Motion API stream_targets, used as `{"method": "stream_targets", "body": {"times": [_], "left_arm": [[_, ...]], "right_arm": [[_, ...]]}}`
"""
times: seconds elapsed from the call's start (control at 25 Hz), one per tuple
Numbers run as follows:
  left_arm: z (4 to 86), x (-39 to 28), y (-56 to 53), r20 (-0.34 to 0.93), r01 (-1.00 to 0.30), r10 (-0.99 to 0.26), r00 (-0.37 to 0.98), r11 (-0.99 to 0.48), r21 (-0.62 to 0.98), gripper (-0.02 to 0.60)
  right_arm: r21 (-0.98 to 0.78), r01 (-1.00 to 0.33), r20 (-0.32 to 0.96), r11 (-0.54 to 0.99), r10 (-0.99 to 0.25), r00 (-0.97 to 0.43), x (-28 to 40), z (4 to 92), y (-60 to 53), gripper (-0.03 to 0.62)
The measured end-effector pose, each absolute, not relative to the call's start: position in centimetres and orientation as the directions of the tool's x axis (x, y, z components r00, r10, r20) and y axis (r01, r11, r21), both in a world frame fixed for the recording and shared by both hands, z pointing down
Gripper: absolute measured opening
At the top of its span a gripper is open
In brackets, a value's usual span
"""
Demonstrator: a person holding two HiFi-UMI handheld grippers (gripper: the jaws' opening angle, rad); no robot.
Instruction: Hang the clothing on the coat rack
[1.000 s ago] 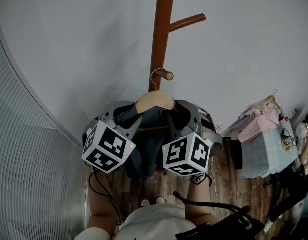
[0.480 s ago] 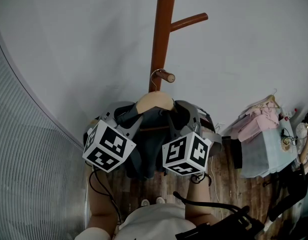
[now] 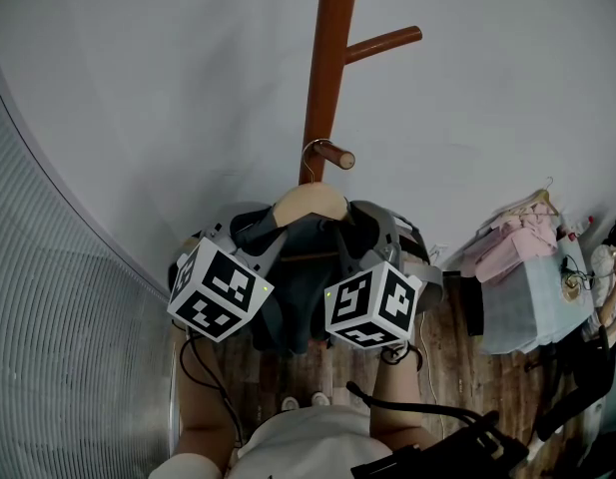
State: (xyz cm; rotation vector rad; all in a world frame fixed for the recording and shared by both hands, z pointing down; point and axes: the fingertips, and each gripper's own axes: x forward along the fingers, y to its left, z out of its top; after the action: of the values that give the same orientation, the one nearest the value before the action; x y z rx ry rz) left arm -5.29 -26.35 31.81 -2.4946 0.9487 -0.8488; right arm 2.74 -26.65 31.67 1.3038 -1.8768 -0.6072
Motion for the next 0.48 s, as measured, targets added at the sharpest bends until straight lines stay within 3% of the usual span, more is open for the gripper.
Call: {"method": "stream_targets", "body": {"times": [0.48], "left_arm": [[32.06,-5.16,-26.80,0.405,-0.481,-0.686,0.605,-0.720,-0.500,0.132]], "right_arm": [[0.736,-0.571,0.314,0.362,-0.931,-0.186,2.87,31.88,-27.05,0.126]]}}
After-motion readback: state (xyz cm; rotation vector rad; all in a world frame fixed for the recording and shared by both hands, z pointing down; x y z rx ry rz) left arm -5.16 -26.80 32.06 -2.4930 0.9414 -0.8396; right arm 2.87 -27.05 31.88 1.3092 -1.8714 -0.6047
